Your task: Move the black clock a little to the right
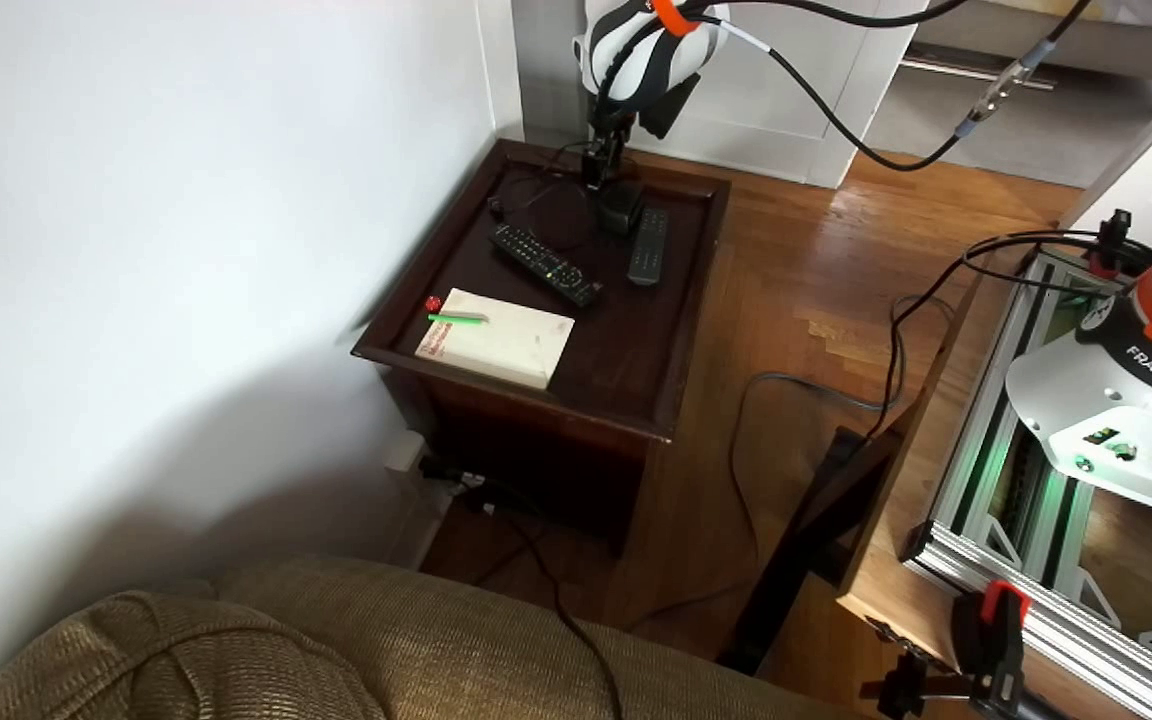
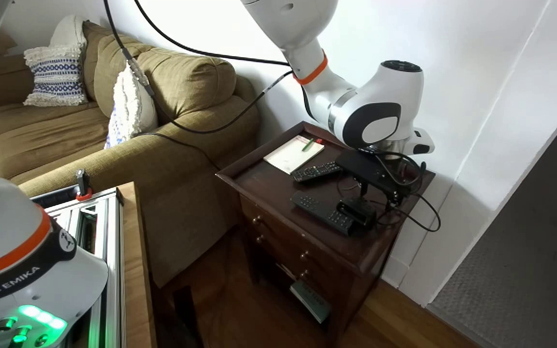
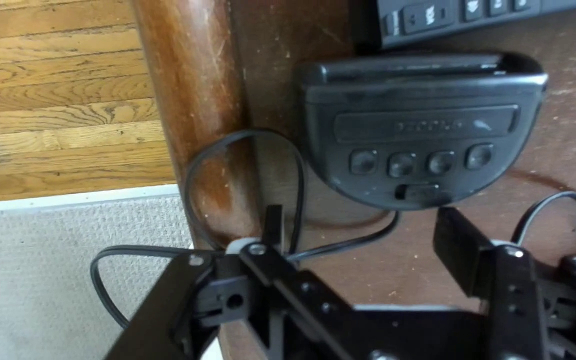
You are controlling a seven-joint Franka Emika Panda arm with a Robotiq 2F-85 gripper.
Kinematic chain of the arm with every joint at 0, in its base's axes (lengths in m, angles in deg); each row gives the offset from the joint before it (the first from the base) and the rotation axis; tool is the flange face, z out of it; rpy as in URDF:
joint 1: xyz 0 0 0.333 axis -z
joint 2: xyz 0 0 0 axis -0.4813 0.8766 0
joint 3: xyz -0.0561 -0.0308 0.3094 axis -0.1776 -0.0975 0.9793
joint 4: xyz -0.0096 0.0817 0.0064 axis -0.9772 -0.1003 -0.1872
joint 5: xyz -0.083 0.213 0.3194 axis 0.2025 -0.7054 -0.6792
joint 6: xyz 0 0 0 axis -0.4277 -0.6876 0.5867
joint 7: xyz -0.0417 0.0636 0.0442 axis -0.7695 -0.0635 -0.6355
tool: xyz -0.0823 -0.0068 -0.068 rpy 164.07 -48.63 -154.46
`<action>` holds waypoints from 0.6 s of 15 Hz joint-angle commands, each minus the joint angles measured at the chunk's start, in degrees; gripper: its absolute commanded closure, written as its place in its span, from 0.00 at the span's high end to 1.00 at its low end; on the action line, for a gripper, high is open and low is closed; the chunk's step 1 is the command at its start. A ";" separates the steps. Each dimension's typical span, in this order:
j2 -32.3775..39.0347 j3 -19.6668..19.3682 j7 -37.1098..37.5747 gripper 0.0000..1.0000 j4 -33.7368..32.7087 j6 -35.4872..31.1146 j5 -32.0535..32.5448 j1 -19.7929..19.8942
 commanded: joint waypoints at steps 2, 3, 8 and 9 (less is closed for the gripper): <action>0.34 -0.56 2.08 0.79 -0.97 1.59 1.34 -0.38; 0.23 -0.71 2.38 0.80 -1.01 1.88 1.40 -0.50; -0.52 -1.09 4.72 0.83 -1.69 4.54 0.97 -0.81; -0.62 -1.27 5.19 0.86 -1.89 5.28 1.07 -0.96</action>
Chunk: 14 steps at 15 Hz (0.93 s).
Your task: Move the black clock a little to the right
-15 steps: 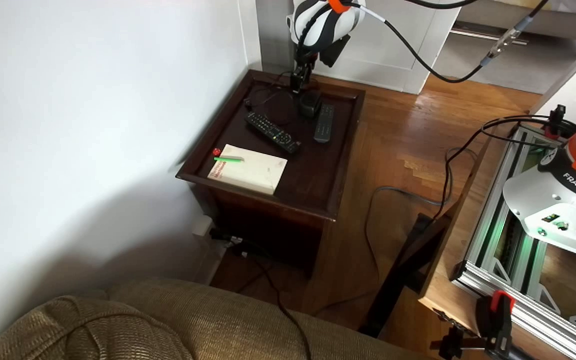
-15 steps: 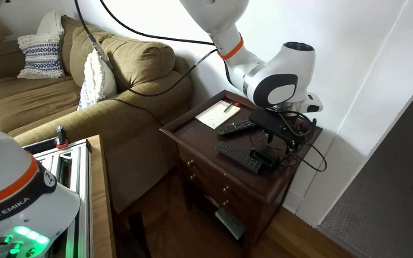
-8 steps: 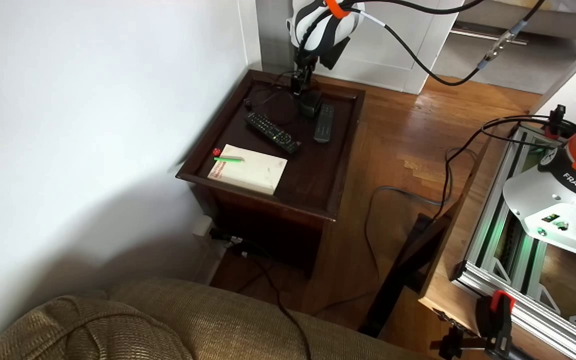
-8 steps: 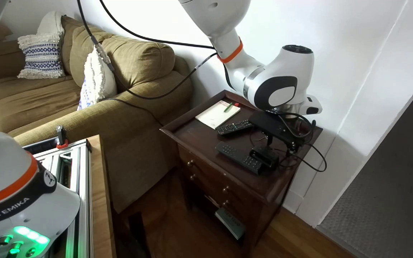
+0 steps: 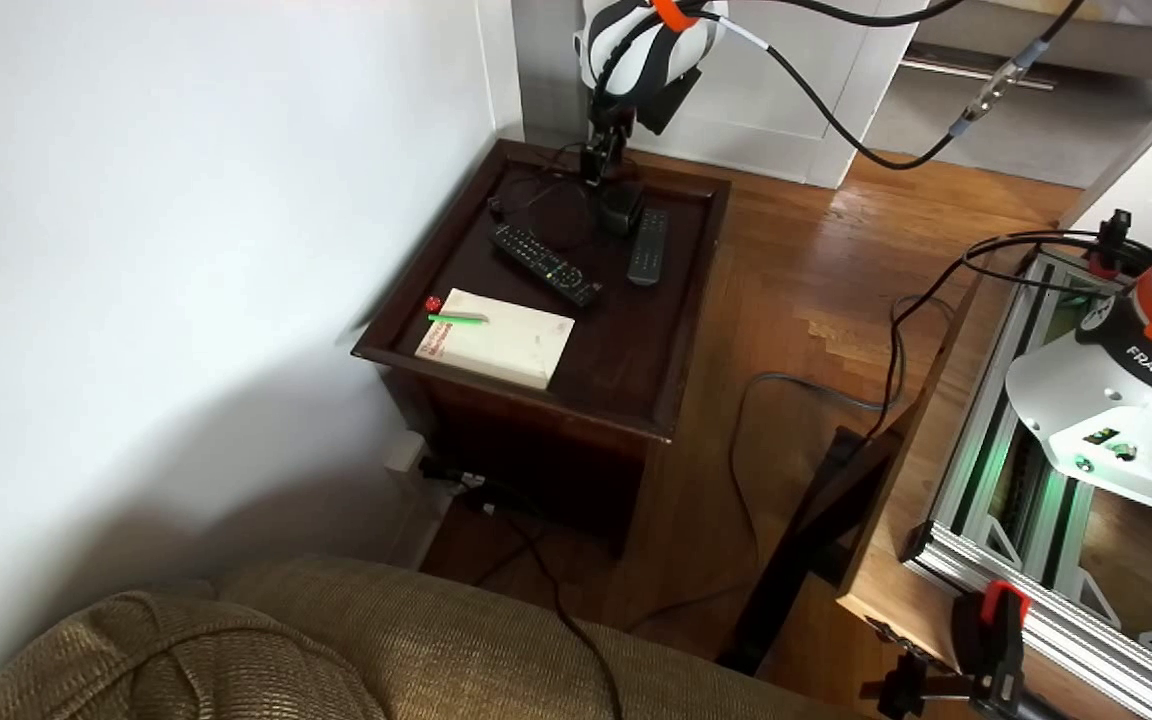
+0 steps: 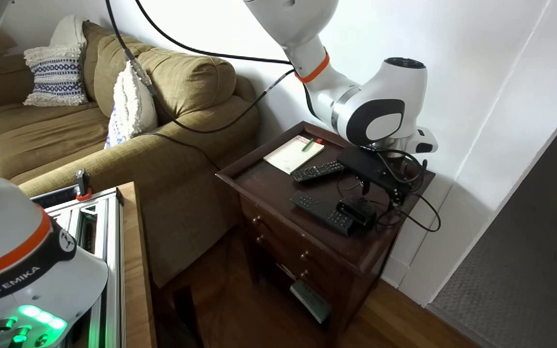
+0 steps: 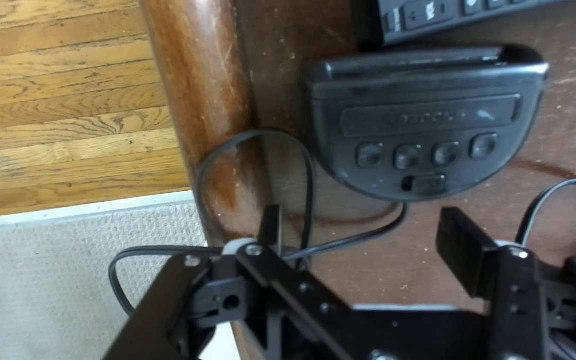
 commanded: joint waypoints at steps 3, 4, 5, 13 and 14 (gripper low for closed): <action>-0.47 -0.86 2.83 0.89 -1.57 6.04 0.73 -0.81; -0.28 -1.00 3.04 0.87 -1.84 6.31 0.83 -0.90; -0.05 -1.18 3.18 0.86 -2.09 6.53 1.00 -1.00; 0.27 -1.39 2.59 0.84 -2.07 7.58 1.60 -0.95; 0.19 -1.24 2.42 0.84 -2.04 7.72 1.52 -0.86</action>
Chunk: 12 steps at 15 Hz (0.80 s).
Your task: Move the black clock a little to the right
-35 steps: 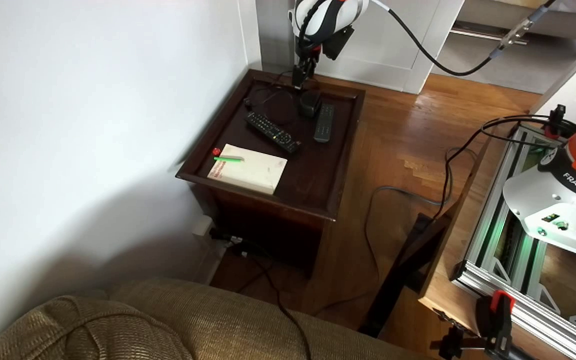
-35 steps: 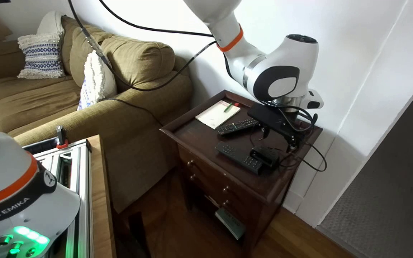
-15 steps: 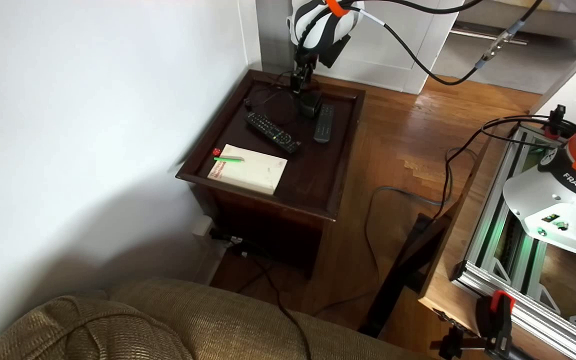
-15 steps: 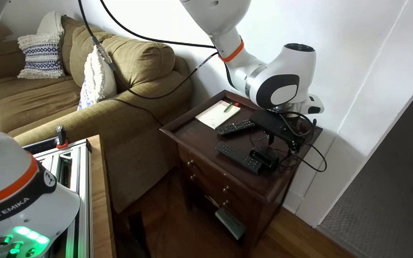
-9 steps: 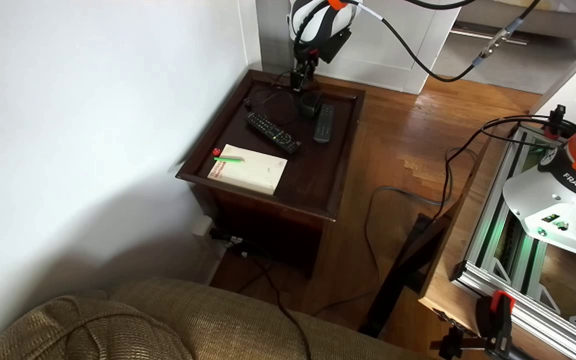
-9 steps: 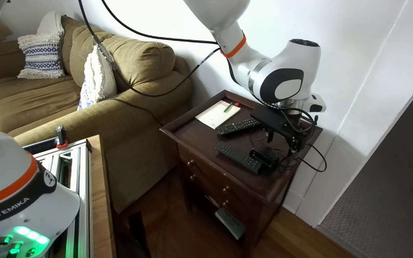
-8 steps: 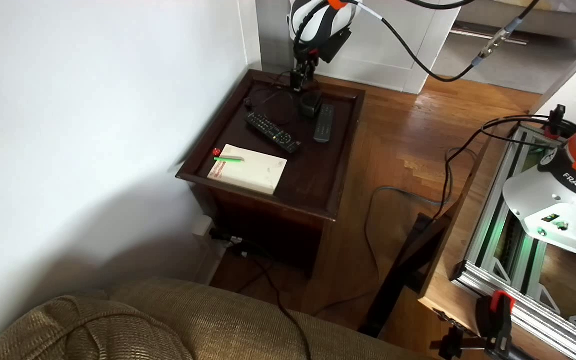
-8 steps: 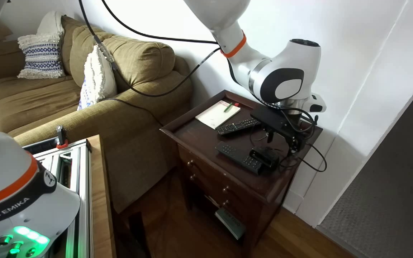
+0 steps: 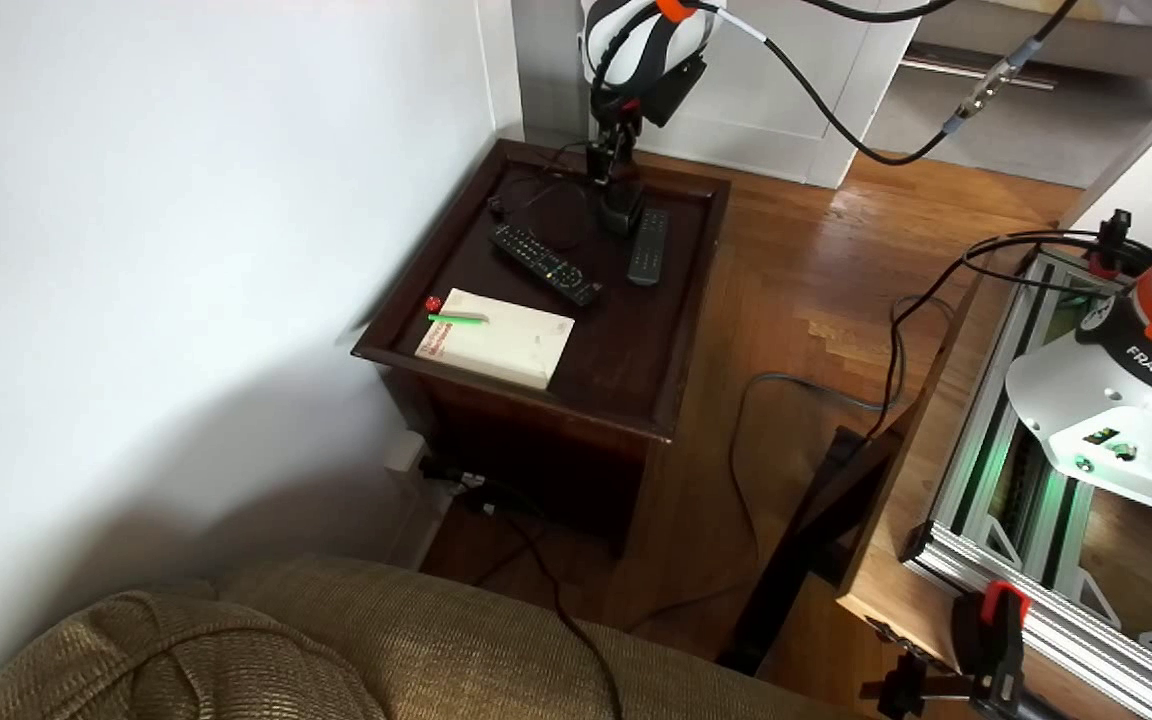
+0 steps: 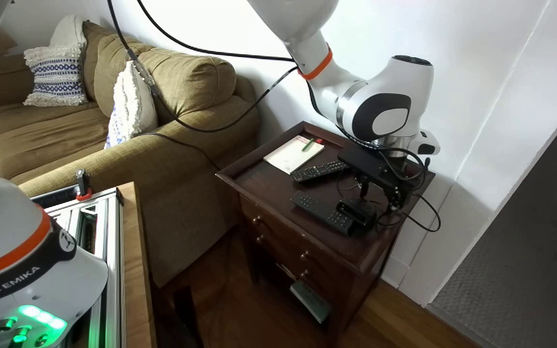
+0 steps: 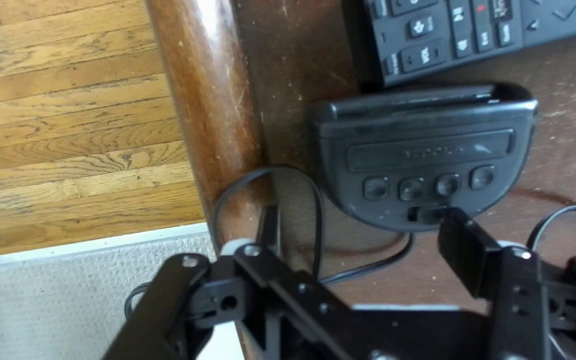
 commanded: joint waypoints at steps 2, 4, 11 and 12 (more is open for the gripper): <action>0.39 0.02 0.42 0.83 -0.69 1.85 0.75 -0.23; 0.55 -0.04 0.42 0.82 -0.82 1.99 0.83 -0.33; 0.88 -0.30 0.58 0.86 -1.00 2.19 1.12 -0.52; 0.98 -0.35 0.60 0.85 -1.15 2.27 1.18 -0.52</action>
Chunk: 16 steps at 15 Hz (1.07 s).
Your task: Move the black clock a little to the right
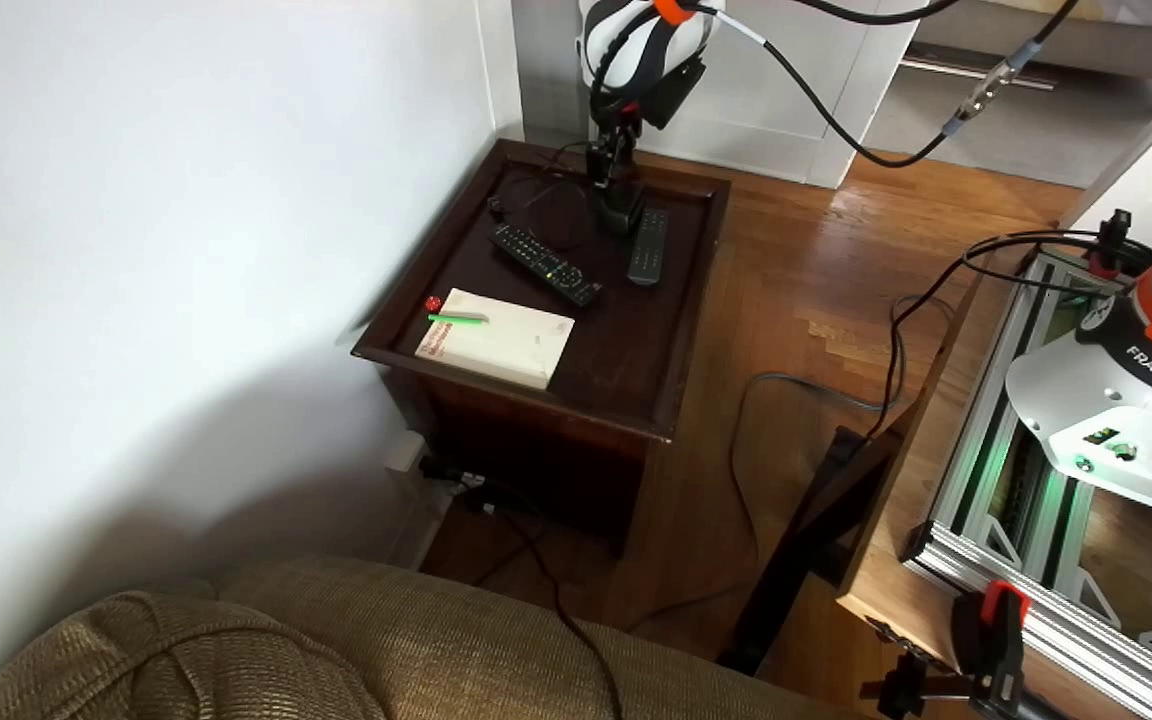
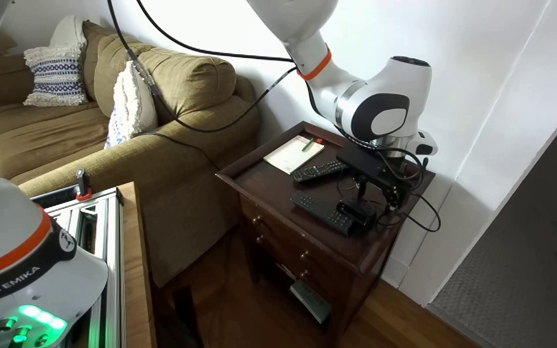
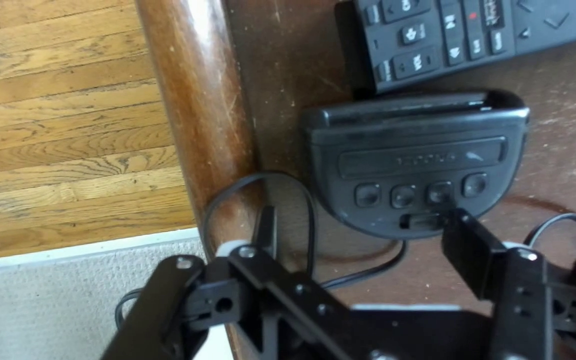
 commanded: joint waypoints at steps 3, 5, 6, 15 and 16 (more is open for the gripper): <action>0.98 -0.43 0.56 0.70 -1.27 1.59 1.16 -0.21; 0.88 -0.46 0.59 0.61 -1.35 1.40 1.21 -0.23; 0.88 -0.42 0.54 0.50 -1.45 1.31 1.20 -0.20; 0.72 -0.22 0.24 0.15 -1.88 1.44 1.02 -0.05; 0.71 -0.25 0.24 0.15 -1.84 1.33 1.04 -0.04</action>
